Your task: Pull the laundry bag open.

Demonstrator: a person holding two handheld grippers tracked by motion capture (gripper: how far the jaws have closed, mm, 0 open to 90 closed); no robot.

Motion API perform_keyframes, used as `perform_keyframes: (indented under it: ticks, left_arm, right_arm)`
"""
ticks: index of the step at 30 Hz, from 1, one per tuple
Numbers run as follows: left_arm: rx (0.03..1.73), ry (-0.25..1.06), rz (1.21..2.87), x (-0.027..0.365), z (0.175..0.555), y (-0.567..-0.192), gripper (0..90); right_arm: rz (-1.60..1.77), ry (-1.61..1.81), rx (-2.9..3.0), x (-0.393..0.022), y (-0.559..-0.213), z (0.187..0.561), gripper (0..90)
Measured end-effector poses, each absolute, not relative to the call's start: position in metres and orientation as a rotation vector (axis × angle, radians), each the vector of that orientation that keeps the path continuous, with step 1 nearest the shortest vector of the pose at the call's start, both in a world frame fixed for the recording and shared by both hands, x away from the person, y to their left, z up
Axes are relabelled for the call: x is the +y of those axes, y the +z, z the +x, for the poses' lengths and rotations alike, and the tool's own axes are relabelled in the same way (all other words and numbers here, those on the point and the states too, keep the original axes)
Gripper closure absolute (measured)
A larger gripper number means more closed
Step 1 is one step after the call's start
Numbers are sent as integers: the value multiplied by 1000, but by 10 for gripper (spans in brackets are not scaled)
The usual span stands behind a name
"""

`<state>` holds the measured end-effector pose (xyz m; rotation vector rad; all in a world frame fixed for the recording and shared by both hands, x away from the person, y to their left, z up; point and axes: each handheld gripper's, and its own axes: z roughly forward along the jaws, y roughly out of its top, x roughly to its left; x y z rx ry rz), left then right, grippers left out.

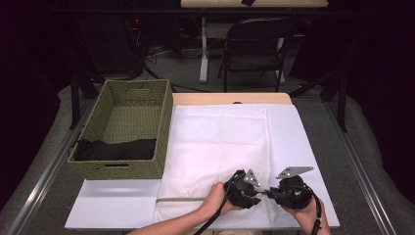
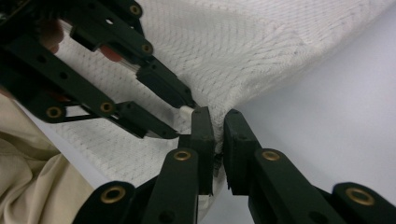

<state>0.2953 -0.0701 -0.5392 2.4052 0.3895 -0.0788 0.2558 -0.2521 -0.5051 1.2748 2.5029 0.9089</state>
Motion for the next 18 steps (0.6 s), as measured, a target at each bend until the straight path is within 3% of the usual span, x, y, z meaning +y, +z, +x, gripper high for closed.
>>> perform_keyframes:
  ticks: [9,18]
  left_arm:
    - [410,-62,2362,-76,290,-544,850]
    - [402,-46,2359,-71,288,-545,860]
  right_arm:
    - [1264,921,2491,-253,-503,251,838]
    - [1244,897,2497,-251,-506,250,838]
